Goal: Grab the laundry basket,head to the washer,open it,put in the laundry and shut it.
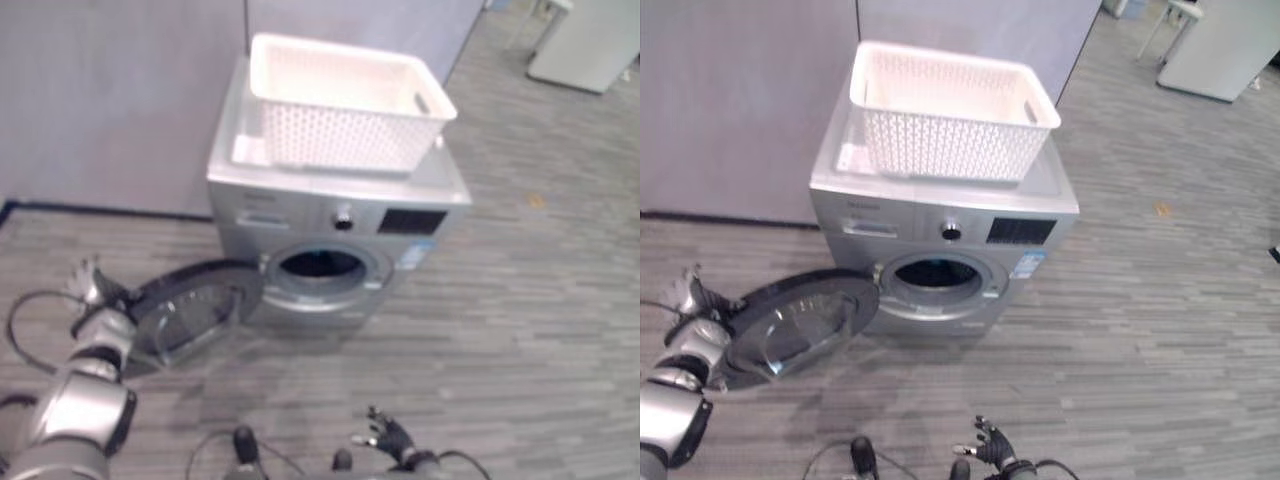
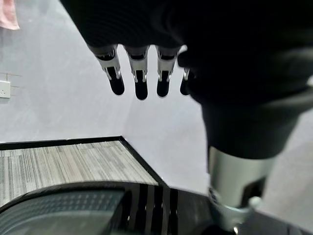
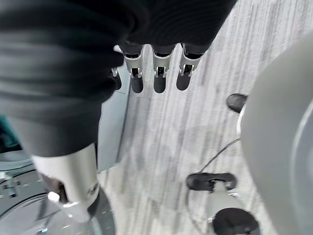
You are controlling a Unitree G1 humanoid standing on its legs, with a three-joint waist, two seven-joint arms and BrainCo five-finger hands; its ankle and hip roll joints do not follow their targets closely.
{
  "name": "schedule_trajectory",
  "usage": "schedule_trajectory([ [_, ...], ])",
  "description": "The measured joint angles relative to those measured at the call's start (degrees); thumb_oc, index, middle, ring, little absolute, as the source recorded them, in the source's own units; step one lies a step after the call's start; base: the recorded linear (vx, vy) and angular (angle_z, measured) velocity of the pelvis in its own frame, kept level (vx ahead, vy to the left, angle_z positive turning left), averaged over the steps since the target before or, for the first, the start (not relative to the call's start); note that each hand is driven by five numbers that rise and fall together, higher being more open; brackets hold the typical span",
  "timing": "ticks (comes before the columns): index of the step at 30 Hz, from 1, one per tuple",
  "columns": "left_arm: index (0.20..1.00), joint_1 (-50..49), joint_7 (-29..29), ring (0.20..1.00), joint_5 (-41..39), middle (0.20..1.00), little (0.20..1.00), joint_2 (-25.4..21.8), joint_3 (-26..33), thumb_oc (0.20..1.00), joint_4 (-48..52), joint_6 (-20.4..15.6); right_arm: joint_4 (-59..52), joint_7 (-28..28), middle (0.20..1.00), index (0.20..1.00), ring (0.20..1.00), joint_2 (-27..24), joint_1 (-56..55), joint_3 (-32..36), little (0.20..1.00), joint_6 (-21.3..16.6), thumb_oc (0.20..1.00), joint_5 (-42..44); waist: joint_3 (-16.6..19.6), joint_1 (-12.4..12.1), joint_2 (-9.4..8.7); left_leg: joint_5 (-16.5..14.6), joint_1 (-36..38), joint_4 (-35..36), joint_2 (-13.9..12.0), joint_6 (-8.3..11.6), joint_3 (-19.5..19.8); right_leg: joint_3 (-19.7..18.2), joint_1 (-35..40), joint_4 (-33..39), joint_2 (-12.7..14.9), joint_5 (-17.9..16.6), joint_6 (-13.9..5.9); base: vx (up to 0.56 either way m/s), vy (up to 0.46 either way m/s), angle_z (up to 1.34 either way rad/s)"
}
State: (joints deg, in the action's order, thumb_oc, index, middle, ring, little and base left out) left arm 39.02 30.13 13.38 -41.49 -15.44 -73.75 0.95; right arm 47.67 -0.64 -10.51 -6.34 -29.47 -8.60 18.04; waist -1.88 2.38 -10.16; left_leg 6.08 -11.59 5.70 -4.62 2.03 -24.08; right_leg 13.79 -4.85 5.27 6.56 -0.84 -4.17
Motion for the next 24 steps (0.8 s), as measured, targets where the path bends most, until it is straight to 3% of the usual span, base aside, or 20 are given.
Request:
schedule_trajectory([
  [1, 1.000, 1.2, 0.1, 1.000, 0.0, 1.000, 1.000, -0.6, -0.5, 1.000, 0.0, 0.0, -0.4, 0.0, 1.000, 1.000, 1.000, -0.4, 0.5, -0.1, 1.000, 0.0, 1.000, 0.0, -0.6, -0.1, 0.46, 0.1, -0.8, 0.0, -0.1, 0.06, 0.3, 0.0, -0.7, 0.0, 0.0, 0.0, 0.00, -0.15, -0.052, 0.02],
  [4, 1.000, 5.0, -0.1, 1.000, 0.1, 1.000, 1.000, -2.6, -2.8, 1.000, 0.0, 0.9, -1.9, -0.1, 1.000, 1.000, 1.000, -1.5, 0.3, -0.1, 1.000, -0.5, 1.000, 0.0, -1.6, -0.1, -0.88, 0.7, -2.8, 0.0, -0.4, -0.26, 0.2, -0.4, -2.8, 0.0, -0.5, -1.0, -0.46, -0.09, -0.023, -0.03],
  [7, 1.000, 8.0, -0.1, 1.000, 0.1, 1.000, 1.000, -3.8, -4.1, 1.000, 0.0, 1.3, -3.8, -0.4, 1.000, 1.000, 1.000, -1.6, 2.1, -0.2, 1.000, -1.3, 1.000, 0.2, -5.0, 1.1, -3.27, 1.7, -4.8, -0.1, -0.8, -0.70, -0.6, -1.4, -5.1, -0.3, -1.1, -2.7, 0.16, -0.13, -0.026, -0.18],
  [16, 1.000, 14.2, 1.2, 1.000, 0.2, 1.000, 1.000, -4.6, -6.7, 1.000, 0.0, 2.2, -6.2, -0.5, 1.000, 1.000, 1.000, -2.5, 3.1, -1.1, 1.000, -2.8, 1.000, 0.6, -7.8, 0.8, -3.96, 1.4, -6.6, 0.0, -1.4, -0.28, 0.1, -1.5, -6.4, -0.3, -1.8, -3.4, 0.05, -0.04, -0.006, 0.01],
  [18, 1.000, 14.4, 1.2, 1.000, 0.7, 1.000, 1.000, -4.2, -7.3, 1.000, 1.0, 2.2, -6.1, -0.5, 1.000, 1.000, 1.000, -2.5, 3.1, -1.1, 1.000, -2.9, 1.000, 0.6, -7.7, 0.7, -4.13, 1.4, -7.3, 0.0, -1.1, -0.24, 0.5, -1.7, -7.3, 0.1, -1.4, -1.8, 0.06, -0.02, 0.020, 0.12],
  [24, 1.000, 13.2, 1.0, 1.000, 4.3, 1.000, 1.000, -2.1, -11.2, 1.000, 5.7, 2.8, -4.9, -1.3, 1.000, 1.000, 1.000, -2.7, 3.6, 0.5, 1.000, -2.8, 1.000, 0.4, -8.2, -0.8, -3.22, 1.6, -7.8, -0.6, -0.7, 0.06, 1.8, -1.1, -6.9, 0.0, -1.2, -1.9, -0.12, -0.01, 0.037, 0.08],
])
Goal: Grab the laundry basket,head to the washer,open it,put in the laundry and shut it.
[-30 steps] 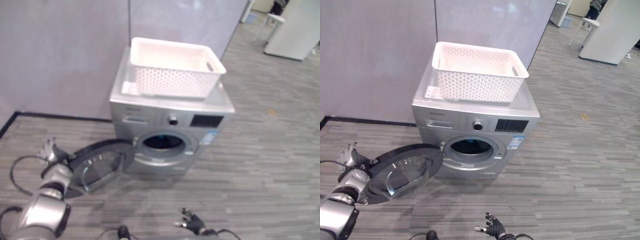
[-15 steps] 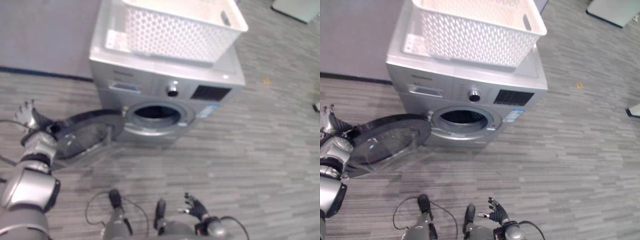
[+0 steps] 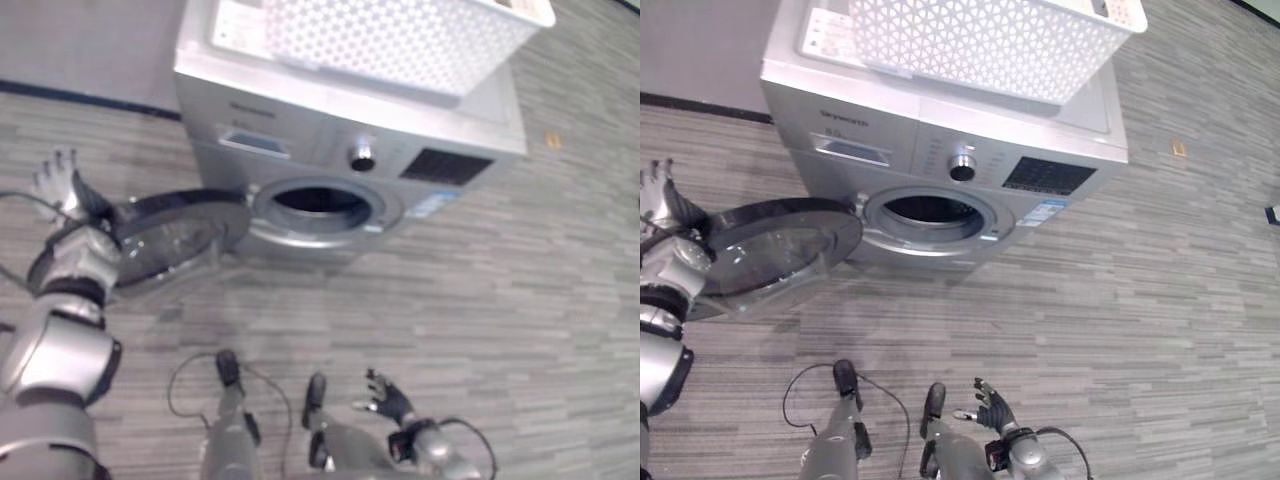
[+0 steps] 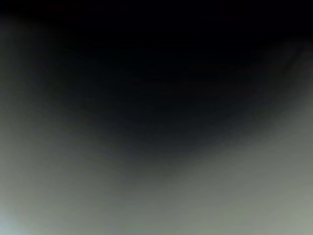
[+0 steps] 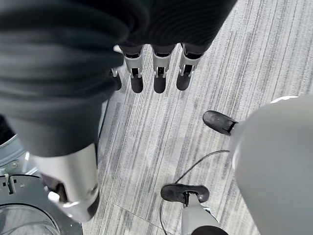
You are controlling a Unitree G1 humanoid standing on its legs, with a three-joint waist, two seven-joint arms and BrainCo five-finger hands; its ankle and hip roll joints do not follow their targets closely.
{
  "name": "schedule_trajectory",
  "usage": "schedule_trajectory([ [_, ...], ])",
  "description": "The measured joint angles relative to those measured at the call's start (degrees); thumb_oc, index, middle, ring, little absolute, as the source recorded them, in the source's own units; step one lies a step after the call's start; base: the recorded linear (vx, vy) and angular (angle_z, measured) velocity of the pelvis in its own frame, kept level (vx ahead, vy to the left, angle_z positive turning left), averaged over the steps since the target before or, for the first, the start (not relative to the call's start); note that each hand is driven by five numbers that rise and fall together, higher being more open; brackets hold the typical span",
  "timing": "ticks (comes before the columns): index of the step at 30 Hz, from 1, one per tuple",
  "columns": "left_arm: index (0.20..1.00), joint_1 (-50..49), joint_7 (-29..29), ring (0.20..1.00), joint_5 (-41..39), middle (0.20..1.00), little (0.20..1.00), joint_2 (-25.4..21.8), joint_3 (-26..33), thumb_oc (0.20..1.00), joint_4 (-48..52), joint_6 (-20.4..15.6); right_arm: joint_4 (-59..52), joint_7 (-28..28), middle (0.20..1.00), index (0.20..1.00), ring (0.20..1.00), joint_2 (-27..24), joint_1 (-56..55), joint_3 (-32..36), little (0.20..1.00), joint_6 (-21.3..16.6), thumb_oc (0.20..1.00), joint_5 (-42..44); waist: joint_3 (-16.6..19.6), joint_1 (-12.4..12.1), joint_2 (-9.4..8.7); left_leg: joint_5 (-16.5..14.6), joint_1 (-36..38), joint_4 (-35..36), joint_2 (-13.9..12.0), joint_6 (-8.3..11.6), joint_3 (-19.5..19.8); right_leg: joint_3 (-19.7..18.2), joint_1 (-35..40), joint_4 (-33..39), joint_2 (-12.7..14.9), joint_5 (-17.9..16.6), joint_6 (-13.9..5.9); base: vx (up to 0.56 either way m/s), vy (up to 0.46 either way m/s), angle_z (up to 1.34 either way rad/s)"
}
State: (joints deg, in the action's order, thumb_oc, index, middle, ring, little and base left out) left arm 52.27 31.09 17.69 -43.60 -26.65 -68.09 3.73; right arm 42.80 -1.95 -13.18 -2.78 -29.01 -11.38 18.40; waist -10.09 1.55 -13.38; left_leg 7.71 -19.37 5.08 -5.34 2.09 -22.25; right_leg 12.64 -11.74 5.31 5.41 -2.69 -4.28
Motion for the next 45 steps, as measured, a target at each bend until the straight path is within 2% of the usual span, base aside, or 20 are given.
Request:
schedule_trajectory([
  [3, 1.000, -3.6, -0.4, 1.000, 0.2, 1.000, 1.000, 2.9, -0.4, 1.000, 5.0, 0.6, 1.0, -0.8, 1.000, 1.000, 1.000, -0.4, 0.2, 2.3, 1.000, 0.5, 1.000, -0.3, -1.0, -1.7, 1.74, -0.1, 1.2, 0.0, 0.9, -0.76, 0.6, 0.4, 1.5, -0.4, 0.7, -0.2, -0.22, 0.01, 0.066, 0.14],
  [6, 1.000, -13.7, -3.7, 1.000, 0.3, 1.000, 1.000, 3.4, -0.1, 1.000, 23.2, 1.4, 0.7, -1.4, 1.000, 1.000, 1.000, -0.4, 0.3, 6.3, 1.000, 1.2, 1.000, -0.4, -1.7, -3.0, 4.11, -0.7, 2.6, 0.1, 2.2, -1.58, 1.1, 0.6, 3.6, -0.4, 1.9, -0.3, -0.32, 0.02, 0.051, 0.16],
  [7, 1.000, -18.7, -5.9, 1.000, 0.3, 1.000, 1.000, 3.3, 0.3, 1.000, 32.2, 1.4, 0.7, -1.7, 1.000, 1.000, 1.000, -0.3, 0.2, 7.8, 1.000, 1.7, 1.000, -0.4, -2.1, -3.6, 4.82, -0.7, 3.2, 0.1, 2.7, -1.78, 1.1, 0.8, 4.4, -0.4, 2.3, -0.3, -0.39, -0.01, 0.003, 0.18],
  [8, 1.000, -25.5, -9.7, 1.000, 0.3, 1.000, 1.000, 4.4, 0.2, 1.000, 42.4, -1.3, 0.9, -2.4, 1.000, 1.000, 1.000, -0.4, 0.3, 9.0, 1.000, 2.6, 1.000, -0.4, -2.4, -4.5, 5.77, -1.5, 4.4, 0.1, 3.3, -2.14, 1.2, 1.3, 5.3, -0.3, 3.0, -0.3, -0.42, 0.07, -0.001, 0.18],
  [10, 1.000, -29.5, -14.1, 1.000, -1.0, 1.000, 1.000, 6.7, -1.6, 1.000, 45.8, -2.7, 0.9, -2.6, 1.000, 1.000, 1.000, 0.0, 0.7, 9.0, 1.000, 3.0, 1.000, -0.5, -2.4, -4.9, 5.97, -1.8, 5.6, -0.1, 3.6, -2.21, 1.3, 1.3, 6.6, -0.4, 3.6, -0.4, -0.39, 0.05, -0.009, 0.07],
  [11, 1.000, -33.1, -19.0, 1.000, -3.8, 1.000, 1.000, 8.1, -3.5, 1.000, 51.1, -3.5, 2.5, -2.8, 1.000, 1.000, 1.000, 1.2, 1.6, 9.4, 1.000, 3.6, 1.000, -0.5, -2.3, -4.8, 5.91, -2.2, 6.4, 0.0, 3.8, -2.15, 1.3, 1.3, 7.3, 0.0, 3.7, -0.4, -0.39, 0.06, -0.028, -0.02],
  [13, 1.000, -33.7, -22.9, 1.000, -6.6, 1.000, 1.000, 9.7, -7.1, 1.000, 53.1, -5.0, 3.6, -2.8, 1.000, 1.000, 1.000, 2.0, 2.5, 9.4, 1.000, 4.4, 1.000, -0.5, -2.3, -4.7, 6.07, -2.3, 6.8, -0.1, 3.9, -2.12, 1.3, 1.3, 7.7, -0.1, 3.7, -0.4, -0.40, 0.06, -0.035, -0.03],
  [15, 1.000, -34.4, -26.6, 1.000, -10.6, 1.000, 1.000, 12.4, -7.6, 1.000, 55.5, -5.0, 3.6, -2.7, 1.000, 1.000, 1.000, 2.6, 3.3, 8.4, 1.000, 5.2, 1.000, -0.4, -2.2, -4.2, 6.16, -2.3, 7.5, 0.0, 3.9, -2.13, 1.0, 1.3, 8.1, -0.1, 3.7, -0.3, -0.42, 0.05, -0.041, -0.10],
  [16, 1.000, -34.4, -29.3, 1.000, -13.7, 1.000, 1.000, 13.7, -9.9, 1.000, 58.3, -5.9, 4.1, -5.7, 1.000, 1.000, 1.000, 3.7, 3.9, 10.5, 1.000, 3.9, 1.000, -0.2, -1.4, -3.2, 6.96, -2.3, 8.0, 0.0, 3.8, -2.17, 1.0, 1.2, 8.8, -0.4, 3.5, -0.3, -0.43, 0.07, -0.046, -0.11],
  [17, 1.000, -34.2, -30.0, 1.000, -15.0, 1.000, 1.000, 14.6, -10.7, 1.000, 59.4, -6.1, 4.1, -6.3, 1.000, 1.000, 1.000, 2.8, 6.1, 12.7, 1.000, 3.7, 1.000, 0.1, -1.0, -2.0, 7.29, -2.3, 8.3, 0.0, 3.8, -2.18, 0.8, 1.2, 9.0, -0.4, 3.6, -0.3, -0.43, 0.07, -0.046, -0.10],
  [20, 1.000, -30.3, -30.3, 1.000, -18.1, 1.000, 1.000, 18.7, -14.2, 1.000, 60.6, -7.1, 4.8, -4.5, 1.000, 1.000, 1.000, -0.7, 8.2, 10.6, 1.000, 4.2, 1.000, 0.0, 1.4, -0.8, 7.95, -2.4, 9.7, 0.3, 3.4, -2.09, 0.4, 1.1, 10.0, -0.4, 3.2, -0.2, -0.52, 0.05, -0.036, -0.10],
  [21, 1.000, -28.8, -30.0, 1.000, -19.1, 1.000, 1.000, 20.6, -14.8, 1.000, 60.6, -7.3, 6.1, -4.0, 1.000, 1.000, 1.000, -0.1, 7.9, 8.8, 1.000, 4.2, 1.000, 0.0, 2.4, -0.4, 7.71, -2.9, 10.5, 0.5, 3.3, -1.24, -0.3, 0.9, 10.1, -0.2, 3.4, 0.5, -0.44, 0.06, -0.031, -0.21],
  [22, 1.000, -26.3, -30.0, 1.000, -19.4, 1.000, 1.000, 21.2, -15.9, 1.000, 60.5, -7.6, 7.8, -3.2, 1.000, 1.000, 1.000, 0.5, 7.7, 6.4, 1.000, 4.8, 1.000, 0.0, 3.2, -0.6, 7.37, -2.8, 11.5, 0.5, 3.4, -1.40, -0.8, 0.4, 10.9, -0.1, 3.4, 1.4, -1.16, 0.06, -0.026, -0.26],
  [24, 1.000, -24.4, -29.9, 1.000, -20.9, 1.000, 1.000, 23.2, -15.9, 1.000, 60.7, -8.6, 8.7, -2.2, 1.000, 1.000, 1.000, 2.9, 5.3, 5.0, 1.000, 5.2, 1.000, 0.0, 5.1, 0.2, 8.41, -2.9, 11.8, 0.5, 3.0, -1.33, -1.4, -0.4, 10.7, -0.2, 3.3, 1.7, -1.13, 0.09, -0.030, -0.24],
  [27, 1.000, -24.1, -30.2, 1.000, -26.4, 1.000, 1.000, 21.8, -15.7, 1.000, 65.2, -8.6, 11.1, -1.0, 1.000, 1.000, 1.000, 4.3, 2.3, 4.0, 1.000, 6.2, 1.000, -0.2, 6.2, 1.3, 10.20, -3.0, 13.5, 0.6, 2.8, -1.31, -2.5, -1.3, 12.1, -0.2, 3.1, 1.9, -1.24, 0.08, -0.025, -0.25],
  [29, 1.000, -27.2, -31.1, 1.000, -29.9, 1.000, 1.000, 18.5, -12.9, 1.000, 72.3, -9.1, 12.0, -0.6, 1.000, 1.000, 1.000, 3.4, 1.7, 4.5, 1.000, 6.2, 1.000, -0.4, 6.7, 1.4, 11.00, -3.0, 13.8, 0.6, 2.4, -1.23, -2.9, -1.6, 12.2, 0.0, 2.9, 2.0, -1.17, 0.07, -0.026, -0.10],
  [31, 1.000, -32.6, -32.7, 1.000, -34.5, 1.000, 1.000, 16.5, -9.9, 1.000, 76.0, -10.6, 12.6, -0.3, 1.000, 1.000, 1.000, 3.3, 0.6, 4.8, 1.000, 6.3, 1.000, -0.4, 6.8, 0.4, 11.09, -3.0, 14.6, 0.6, 2.1, -1.12, -2.0, -0.8, 13.2, 0.0, 2.6, 2.5, -1.03, 0.05, -0.020, 0.17],
  [35, 1.000, -38.6, -35.2, 1.000, -39.6, 1.000, 1.000, 13.4, -9.2, 1.000, 76.5, -10.3, 15.6, -0.2, 1.000, 1.000, 1.000, 3.9, 0.5, 5.8, 1.000, 6.2, 1.000, -0.4, 7.0, -2.3, 10.93, -3.5, 15.1, 0.7, 2.0, -0.42, -1.5, -0.4, 14.0, 0.0, 2.5, 3.4, -0.53, 0.03, -0.012, 0.09],
  [38, 1.000, -41.6, -36.7, 1.000, -43.7, 1.000, 1.000, 11.5, -8.0, 1.000, 77.4, -10.3, 15.5, 0.7, 1.000, 1.000, 1.000, 4.6, 0.9, 5.7, 1.000, 6.0, 1.000, -0.3, 7.1, -2.7, 11.00, -3.3, 14.9, 0.6, 2.4, -0.59, -0.3, 0.8, 14.6, 0.0, 2.6, 3.3, -0.81, 0.04, -0.005, 0.20],
  [45, 1.000, -48.7, -38.0, 1.000, -49.4, 1.000, 1.000, 11.2, -1.5, 1.000, 75.8, -11.2, 14.4, 2.6, 1.000, 1.000, 1.000, 5.5, 0.4, 4.7, 1.000, 5.2, 1.000, -0.4, 7.8, -3.0, 10.75, -3.3, 15.4, 0.6, 2.9, -0.64, 1.1, 2.4, 15.8, 0.0, 2.8, 3.5, -0.82, 0.02, -0.002, 0.11],
])
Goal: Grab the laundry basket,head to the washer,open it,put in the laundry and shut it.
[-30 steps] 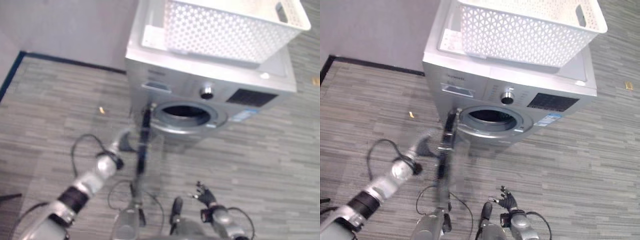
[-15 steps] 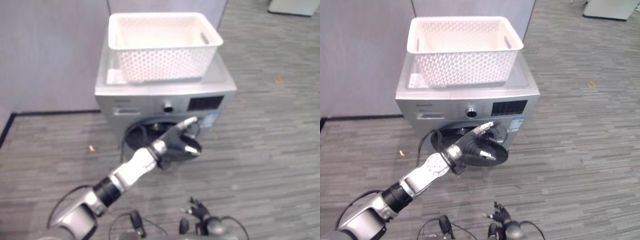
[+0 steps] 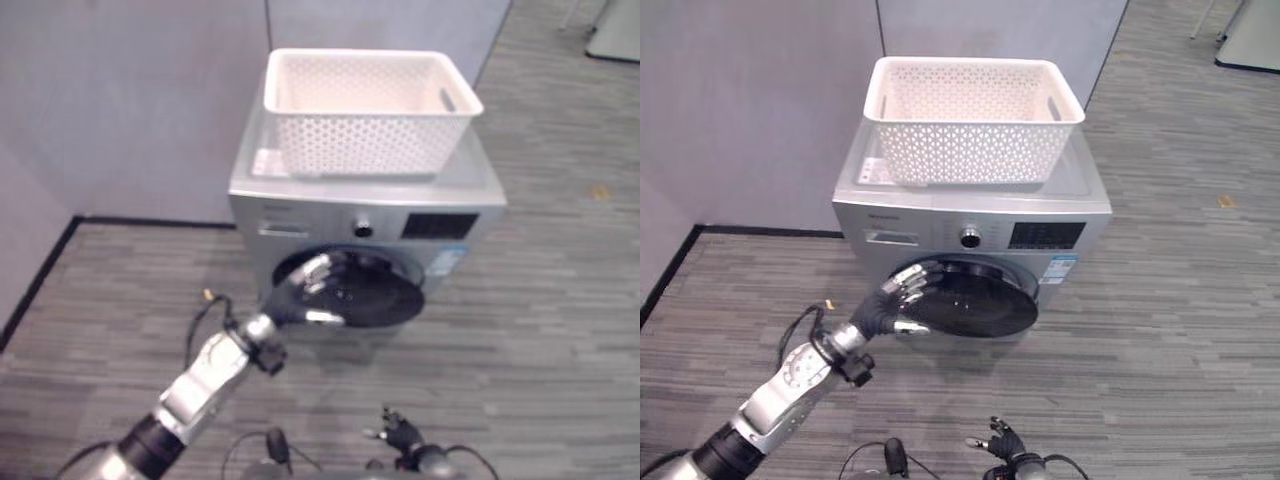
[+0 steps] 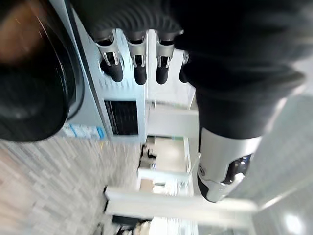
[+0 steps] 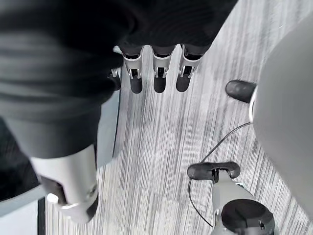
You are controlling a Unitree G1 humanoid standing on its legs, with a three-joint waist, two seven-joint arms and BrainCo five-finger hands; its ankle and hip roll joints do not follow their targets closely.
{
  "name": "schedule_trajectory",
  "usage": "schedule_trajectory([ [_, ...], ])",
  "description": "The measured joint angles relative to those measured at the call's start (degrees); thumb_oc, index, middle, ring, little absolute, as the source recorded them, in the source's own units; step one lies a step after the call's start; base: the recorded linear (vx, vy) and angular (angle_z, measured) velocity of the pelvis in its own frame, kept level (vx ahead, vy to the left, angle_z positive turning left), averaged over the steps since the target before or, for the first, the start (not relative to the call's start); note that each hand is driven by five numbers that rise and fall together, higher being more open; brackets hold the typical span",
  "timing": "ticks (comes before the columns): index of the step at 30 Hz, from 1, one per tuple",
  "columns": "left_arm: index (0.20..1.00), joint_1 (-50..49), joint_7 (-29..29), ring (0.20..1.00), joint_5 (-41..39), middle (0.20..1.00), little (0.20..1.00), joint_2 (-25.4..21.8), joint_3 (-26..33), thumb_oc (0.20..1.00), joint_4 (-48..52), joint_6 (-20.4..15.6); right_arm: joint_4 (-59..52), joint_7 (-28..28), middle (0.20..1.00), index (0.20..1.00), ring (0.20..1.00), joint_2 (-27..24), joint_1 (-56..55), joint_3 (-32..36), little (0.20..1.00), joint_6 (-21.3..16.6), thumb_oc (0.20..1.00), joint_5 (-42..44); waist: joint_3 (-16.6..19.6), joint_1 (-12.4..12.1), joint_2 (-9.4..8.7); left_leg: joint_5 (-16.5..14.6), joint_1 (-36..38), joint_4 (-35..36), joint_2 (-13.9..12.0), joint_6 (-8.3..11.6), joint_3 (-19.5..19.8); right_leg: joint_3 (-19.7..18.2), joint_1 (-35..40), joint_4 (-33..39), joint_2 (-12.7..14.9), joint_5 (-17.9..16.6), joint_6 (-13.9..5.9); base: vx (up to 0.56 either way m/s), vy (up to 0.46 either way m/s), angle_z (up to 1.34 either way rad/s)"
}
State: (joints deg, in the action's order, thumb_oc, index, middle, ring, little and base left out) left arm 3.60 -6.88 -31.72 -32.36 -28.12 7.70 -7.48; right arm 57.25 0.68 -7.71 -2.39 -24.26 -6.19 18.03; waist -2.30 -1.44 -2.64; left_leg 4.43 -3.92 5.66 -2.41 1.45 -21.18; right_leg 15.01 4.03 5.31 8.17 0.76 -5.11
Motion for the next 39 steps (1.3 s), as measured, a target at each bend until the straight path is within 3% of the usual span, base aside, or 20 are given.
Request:
schedule_trajectory([
  [10, 1.000, -13.0, -0.8, 1.000, 1.5, 1.000, 1.000, -1.3, 9.2, 1.000, -15.9, -1.5, 3.9, 1.1, 1.000, 1.000, 1.000, 0.5, 0.0, 2.5, 1.000, -0.3, 1.000, -0.2, 1.0, -2.4, -0.23, 0.0, -0.1, 0.0, 0.2, 0.13, 3.1, 2.8, 1.7, 0.0, -0.1, 1.4, 0.54, 0.00, -0.003, 0.16],
  [15, 1.000, -19.2, -2.6, 1.000, 2.6, 1.000, 1.000, -4.3, 13.0, 1.000, -17.3, -1.0, 20.6, 0.4, 1.000, 1.000, 1.000, -4.8, 11.1, -3.0, 1.000, 2.6, 1.000, -14.9, 1.2, -8.3, -0.55, 0.8, -1.8, 0.0, 0.9, -0.08, 6.7, 6.7, 2.5, 0.1, -0.3, 1.7, 0.27, 0.02, -0.023, 0.37],
  [18, 1.000, -20.3, -4.3, 1.000, 2.5, 1.000, 1.000, -5.5, 14.8, 1.000, -16.6, -0.5, 26.2, 0.6, 1.000, 1.000, 1.000, -9.1, 19.6, -2.7, 1.000, 4.6, 1.000, -20.9, 1.2, -11.7, -0.93, 1.5, -3.1, 0.0, 1.4, -0.38, 9.0, 8.7, 2.5, 0.1, -0.4, 1.7, -0.12, 0.03, -0.016, 0.54],
  [19, 1.000, -20.3, -4.8, 1.000, 2.5, 1.000, 1.000, -5.7, 15.6, 1.000, -16.5, -0.3, 27.0, -0.5, 1.000, 1.000, 1.000, -13.1, 23.5, -1.5, 1.000, 4.5, 1.000, -22.7, 1.3, -13.0, -1.31, 1.9, -4.1, 0.0, 2.1, -0.57, 11.4, 10.2, 2.7, 0.1, -0.2, 2.3, -0.40, 0.10, -0.034, 0.76],
  [20, 1.000, -20.4, -5.2, 1.000, 2.5, 1.000, 1.000, -5.8, 16.1, 1.000, -16.3, 0.2, 27.5, -0.5, 1.000, 1.000, 1.000, -14.7, 24.8, 1.5, 1.000, 4.6, 1.000, -22.9, 1.0, -14.6, -1.76, 1.9, -4.3, 0.0, 2.7, -0.48, 12.6, 10.6, 3.0, 0.1, -0.2, 2.6, -0.62, 0.10, -0.036, 0.85],
  [22, 1.000, -20.5, -5.9, 1.000, 2.5, 1.000, 1.000, -6.0, 17.1, 1.000, -16.2, 0.7, 28.7, -1.0, 1.000, 1.000, 1.000, -17.5, 27.1, 2.4, 1.000, 5.1, 1.000, -23.0, 0.8, -15.1, -2.18, 2.4, -5.4, 0.0, 3.1, -0.42, 14.2, 12.6, 2.9, 0.1, 0.0, 2.9, -0.84, 0.00, -0.015, 0.51],
  [23, 1.000, -21.1, -6.0, 1.000, 2.5, 1.000, 1.000, -6.9, 17.2, 1.000, -16.2, 0.9, 29.2, -0.7, 1.000, 1.000, 1.000, -19.3, 28.8, 4.0, 1.000, 5.3, 1.000, -22.8, 0.7, -17.0, -2.80, 2.6, -6.3, 0.0, 3.3, -0.54, 14.7, 12.8, 2.0, 0.1, -0.1, 2.9, -0.85, -0.03, -0.009, 0.37],
  [25, 1.000, -21.3, -6.0, 1.000, 2.5, 1.000, 1.000, -7.4, 17.2, 1.000, -16.2, 1.2, 29.2, -0.5, 1.000, 1.000, 1.000, -20.4, 30.2, 3.9, 1.000, 5.6, 1.000, -22.5, -0.2, -17.7, -2.71, 3.0, -7.3, 0.0, 3.5, -0.69, 15.9, 14.0, 1.7, 0.1, -0.1, 2.9, -0.84, -0.09, 0.023, 0.27],
  [28, 1.000, -21.1, -6.3, 1.000, 2.4, 1.000, 1.000, -7.2, 16.8, 1.000, -15.5, 1.6, 29.7, -0.2, 1.000, 1.000, 1.000, -21.6, 33.3, 3.1, 1.000, 5.8, 1.000, -22.5, -1.5, -18.1, -1.53, 3.8, -9.5, -0.1, 3.8, -1.04, 17.1, 14.9, 0.0, 0.1, -0.1, 2.7, -1.05, -0.10, 0.049, 0.18],
  [33, 1.000, -18.2, -6.9, 1.000, 2.0, 1.000, 1.000, -4.7, 14.7, 1.000, -15.0, 1.7, 29.9, 0.3, 1.000, 1.000, 1.000, -26.6, 42.0, 2.2, 1.000, 6.6, 1.000, -21.9, -5.0, -18.8, 3.73, 5.2, -14.3, -0.6, 4.5, -1.97, 17.9, 15.8, -3.7, 0.1, -0.1, 1.3, -1.63, -0.04, 0.068, 0.11],
  [39, 1.000, -14.4, -6.8, 1.000, 1.5, 1.000, 1.000, -4.6, 14.8, 1.000, -11.6, 1.5, 35.3, 2.2, 1.000, 1.000, 1.000, -29.5, 50.1, 4.9, 1.000, 7.7, 1.000, -16.8, -6.2, -20.7, 5.65, 5.9, -19.4, -1.0, 5.5, -2.51, 19.5, 17.5, -7.7, 0.1, 0.3, 1.0, -1.75, -0.04, 0.024, 0.16],
])
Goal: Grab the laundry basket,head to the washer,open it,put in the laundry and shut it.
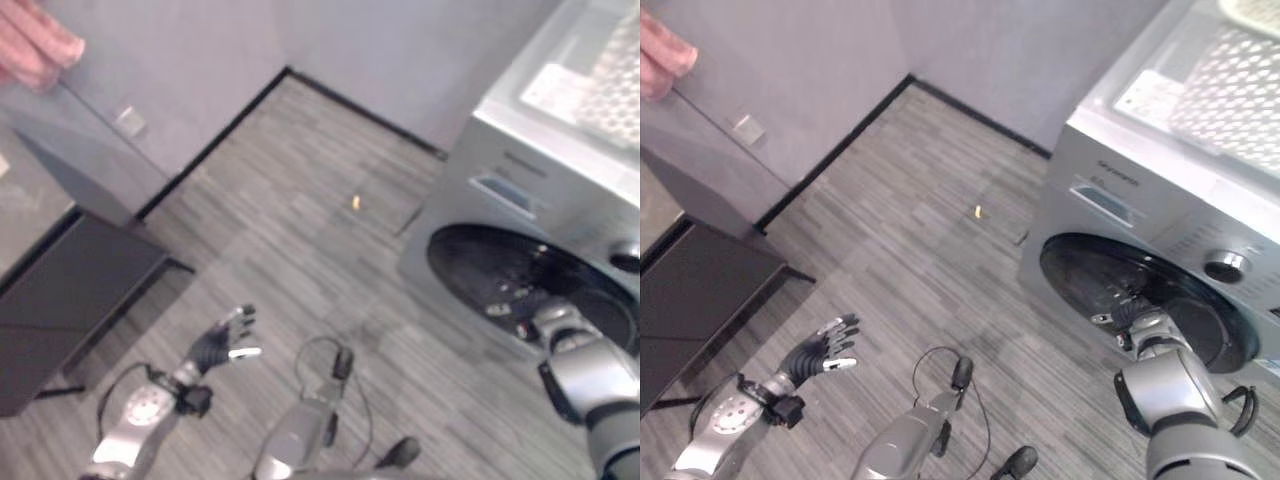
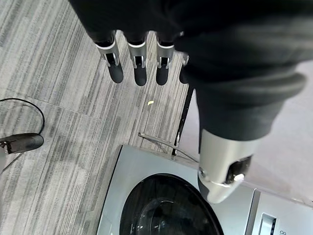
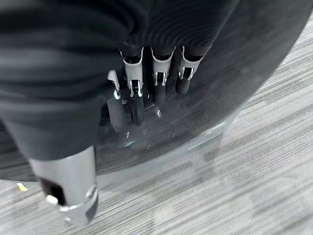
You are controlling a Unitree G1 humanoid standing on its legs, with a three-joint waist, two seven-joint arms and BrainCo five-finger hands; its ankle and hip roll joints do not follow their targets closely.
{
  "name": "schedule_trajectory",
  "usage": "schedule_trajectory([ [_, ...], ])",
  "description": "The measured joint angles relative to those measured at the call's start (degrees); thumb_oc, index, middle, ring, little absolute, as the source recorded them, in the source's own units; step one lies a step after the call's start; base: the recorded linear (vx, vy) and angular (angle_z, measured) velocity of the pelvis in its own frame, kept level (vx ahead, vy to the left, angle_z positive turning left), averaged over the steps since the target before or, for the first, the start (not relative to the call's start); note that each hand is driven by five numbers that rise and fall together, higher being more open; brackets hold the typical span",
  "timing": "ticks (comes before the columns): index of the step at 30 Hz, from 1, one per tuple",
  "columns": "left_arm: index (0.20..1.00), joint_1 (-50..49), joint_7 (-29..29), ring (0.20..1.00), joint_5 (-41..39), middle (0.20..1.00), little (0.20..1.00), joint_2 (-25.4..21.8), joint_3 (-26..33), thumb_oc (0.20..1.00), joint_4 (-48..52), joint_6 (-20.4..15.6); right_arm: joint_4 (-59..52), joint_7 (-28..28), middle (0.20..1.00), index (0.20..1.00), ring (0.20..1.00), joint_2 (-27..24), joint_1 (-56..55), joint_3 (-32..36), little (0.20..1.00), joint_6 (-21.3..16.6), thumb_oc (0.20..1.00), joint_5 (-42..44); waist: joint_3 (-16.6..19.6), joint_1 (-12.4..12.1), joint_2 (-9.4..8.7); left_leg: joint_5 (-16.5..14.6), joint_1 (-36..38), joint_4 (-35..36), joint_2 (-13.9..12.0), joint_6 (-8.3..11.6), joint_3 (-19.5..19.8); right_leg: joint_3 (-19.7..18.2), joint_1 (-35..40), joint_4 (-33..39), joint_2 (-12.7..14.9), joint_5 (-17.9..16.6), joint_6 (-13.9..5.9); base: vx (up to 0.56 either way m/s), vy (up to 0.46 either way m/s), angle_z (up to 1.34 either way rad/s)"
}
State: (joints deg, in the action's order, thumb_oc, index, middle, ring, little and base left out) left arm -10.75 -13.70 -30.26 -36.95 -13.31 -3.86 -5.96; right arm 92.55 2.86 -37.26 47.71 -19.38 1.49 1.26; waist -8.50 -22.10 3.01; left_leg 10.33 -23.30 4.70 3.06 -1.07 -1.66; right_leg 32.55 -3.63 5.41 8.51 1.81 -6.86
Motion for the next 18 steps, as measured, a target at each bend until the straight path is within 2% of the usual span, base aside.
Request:
schedule_trajectory([
  [3, 1.000, -1.6, 0.2, 1.000, -0.3, 1.000, 1.000, -0.8, 4.2, 1.000, 2.8, -1.1, 5.9, 1.2, 1.000, 1.000, 1.000, -4.5, 3.9, 6.2, 1.000, 3.1, 1.000, 4.0, -0.5, -0.8, 1.99, 0.1, -4.2, -1.2, 0.6, -0.05, 0.9, 1.0, -3.1, 0.0, 0.2, -0.2, -0.25, -0.05, 0.003, 0.17],
  [5, 1.000, -2.1, 1.2, 1.000, -0.3, 1.000, 1.000, -1.0, 6.1, 1.000, 2.7, -1.1, 6.3, 1.2, 1.000, 1.000, 1.000, -6.2, 4.0, 6.3, 1.000, 3.8, 1.000, 6.5, -0.7, -1.0, 2.59, 0.1, -5.3, -1.3, 0.8, 0.01, 1.1, 1.2, -3.9, 0.0, 0.3, -0.3, -0.48, -0.03, 0.026, 0.05],
  [7, 1.000, -3.0, 1.3, 1.000, -0.5, 1.000, 1.000, -1.4, 8.1, 1.000, 2.2, -1.5, 6.3, 1.2, 1.000, 1.000, 1.000, -6.8, 5.4, 5.1, 1.000, 5.0, 1.000, 9.5, -0.7, -0.8, 2.64, 0.0, -7.0, -1.3, 0.7, 0.34, 1.1, 0.9, -5.7, 0.0, 0.5, -0.5, -0.38, 0.00, 0.040, -0.03],
  [11, 1.000, -2.1, 2.3, 1.000, -1.5, 1.000, 1.000, -0.6, 7.8, 1.000, -0.1, -1.6, 3.4, 0.8, 1.000, 1.000, 1.000, -5.7, 5.5, 1.0, 1.000, 5.1, 1.000, 13.2, -1.2, 0.4, 2.11, 0.0, -7.8, -1.6, 0.8, 0.36, 0.2, -1.3, -6.9, 0.0, 0.6, -0.9, 0.13, 0.01, 0.008, -0.14],
  [13, 1.000, 0.2, 3.6, 1.000, -2.6, 1.000, 1.000, 0.9, 8.0, 1.000, -1.7, -2.0, -1.5, -2.7, 1.000, 1.000, 1.000, -1.8, 4.2, -0.6, 1.000, 3.5, 1.000, 15.1, -2.1, 2.4, 0.77, -0.1, -7.1, -1.8, 0.5, 0.36, -0.7, -2.6, -6.7, 0.0, 0.6, -1.2, 0.09, 0.01, -0.023, -0.20],
  [15, 1.000, 3.0, 3.8, 1.000, -3.2, 1.000, 1.000, 2.2, 7.3, 1.000, -3.7, -2.1, -6.1, -6.0, 1.000, 1.000, 1.000, 2.9, 2.0, 2.1, 1.000, -0.3, 1.000, 15.1, -3.0, 3.7, -0.61, -0.1, -4.8, -1.8, 0.3, 0.37, -1.2, -3.2, -4.7, 0.0, 0.6, -1.3, -0.10, -0.01, -0.036, -0.11],
  [18, 1.000, 4.4, 4.9, 1.000, -4.5, 1.000, 1.000, 3.0, 7.2, 1.000, -3.6, -2.3, -11.3, -8.5, 1.000, 1.000, 1.000, 10.2, -3.6, 3.6, 1.000, -4.0, 1.000, 14.8, -3.4, 4.6, -2.73, -1.0, -0.4, -1.8, -0.3, 1.41, -2.5, -4.1, -1.3, 0.0, 0.5, -1.0, 0.30, 0.01, -0.054, -0.17],
])
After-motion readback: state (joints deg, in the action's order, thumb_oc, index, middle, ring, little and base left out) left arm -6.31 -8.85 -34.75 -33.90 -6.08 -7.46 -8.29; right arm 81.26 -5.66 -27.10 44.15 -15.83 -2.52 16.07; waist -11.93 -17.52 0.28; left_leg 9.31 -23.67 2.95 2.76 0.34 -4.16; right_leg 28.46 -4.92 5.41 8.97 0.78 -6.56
